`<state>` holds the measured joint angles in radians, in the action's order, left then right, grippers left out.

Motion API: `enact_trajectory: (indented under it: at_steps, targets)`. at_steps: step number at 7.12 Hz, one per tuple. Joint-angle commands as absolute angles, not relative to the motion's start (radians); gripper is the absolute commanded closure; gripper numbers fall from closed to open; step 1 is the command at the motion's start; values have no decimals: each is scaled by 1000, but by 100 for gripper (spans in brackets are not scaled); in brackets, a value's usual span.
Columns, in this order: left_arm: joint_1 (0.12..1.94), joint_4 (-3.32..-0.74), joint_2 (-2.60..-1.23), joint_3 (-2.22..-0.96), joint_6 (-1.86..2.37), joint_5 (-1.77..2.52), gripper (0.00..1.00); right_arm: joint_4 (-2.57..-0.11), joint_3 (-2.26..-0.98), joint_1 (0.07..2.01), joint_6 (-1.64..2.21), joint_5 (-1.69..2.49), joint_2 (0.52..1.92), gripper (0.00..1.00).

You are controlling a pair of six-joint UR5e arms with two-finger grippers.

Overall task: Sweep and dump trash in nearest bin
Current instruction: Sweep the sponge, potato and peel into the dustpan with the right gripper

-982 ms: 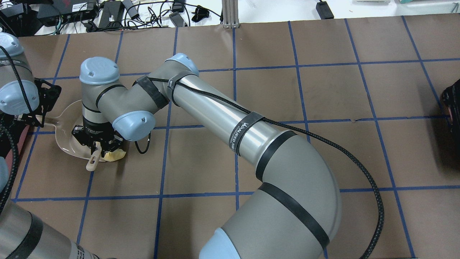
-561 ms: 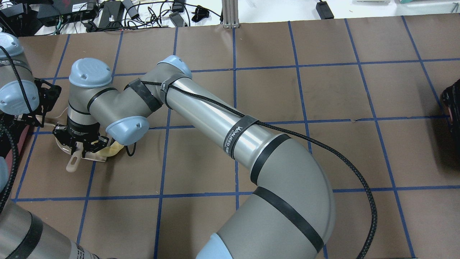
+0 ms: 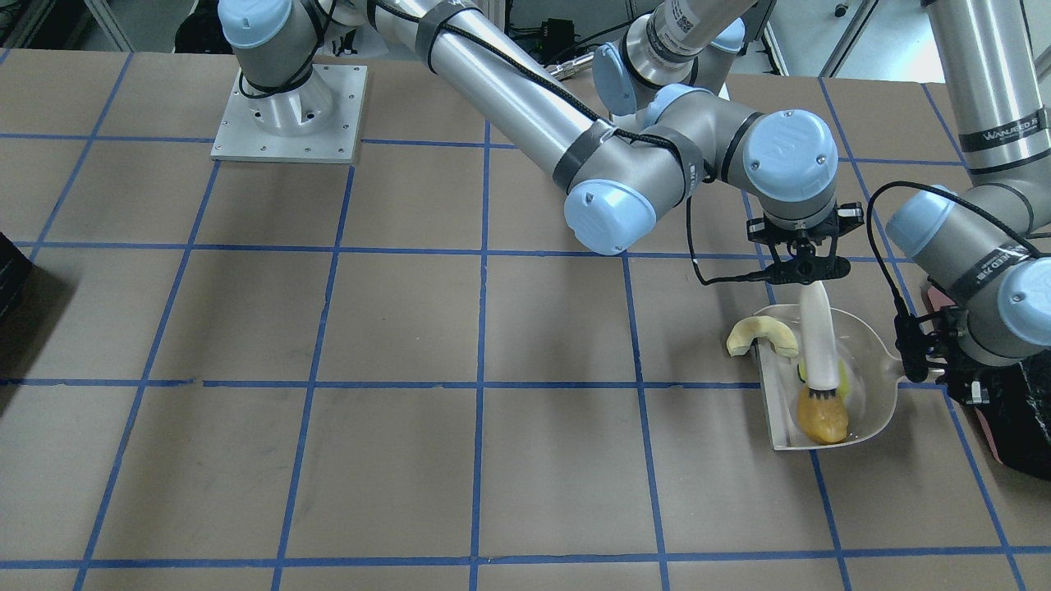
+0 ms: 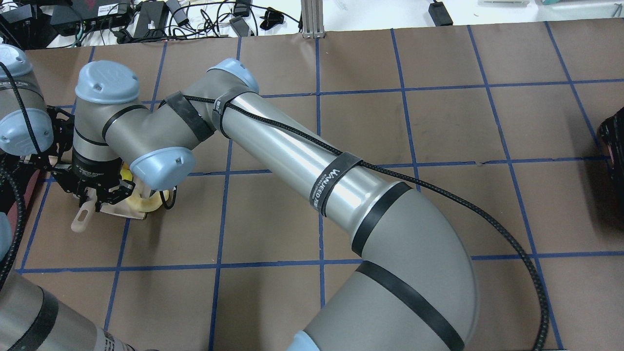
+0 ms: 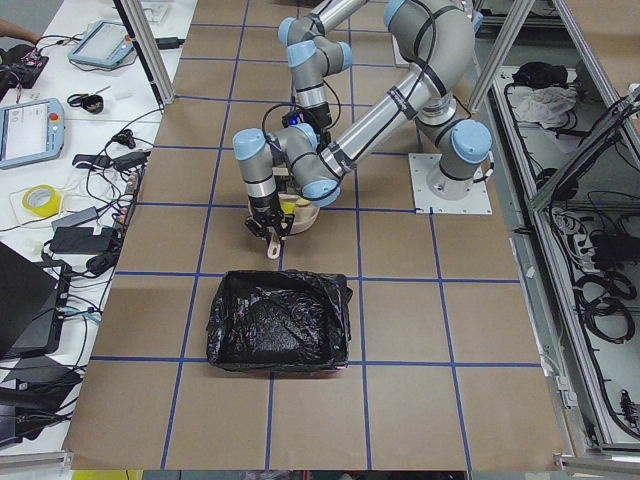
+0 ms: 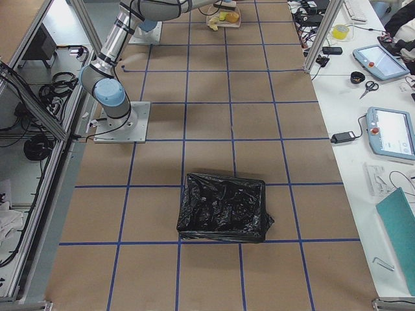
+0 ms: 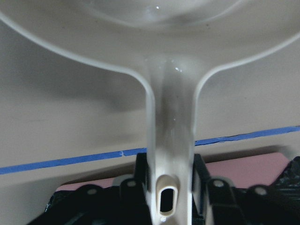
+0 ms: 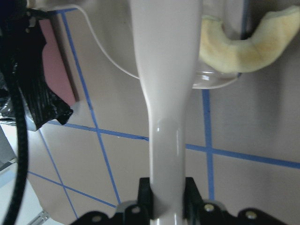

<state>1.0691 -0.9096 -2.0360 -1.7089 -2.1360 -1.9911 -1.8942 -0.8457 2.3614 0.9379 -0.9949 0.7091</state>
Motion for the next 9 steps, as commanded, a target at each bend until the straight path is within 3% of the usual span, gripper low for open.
enact_trajectory:
  at_steps: [1, 4, 6, 9]
  targets:
    - [1068, -910, -2037, -1709, -2135, -1991, 100, -1770, -972, 2361, 934, -1055, 835, 100]
    - [1069, -910, -2039, -1709, -2135, -1991, 100, -1905, -1168, 2364, 1012, -1190, 833, 100]
    - [1069, -910, -2040, -1709, -2135, -1991, 100, -2014, -1146, 2379, 1049, -1193, 773, 100]
    - [1069, -908, -2042, -1709, -2134, -1991, 100, -2016, -968, 2434, 1092, -1197, 645, 100]
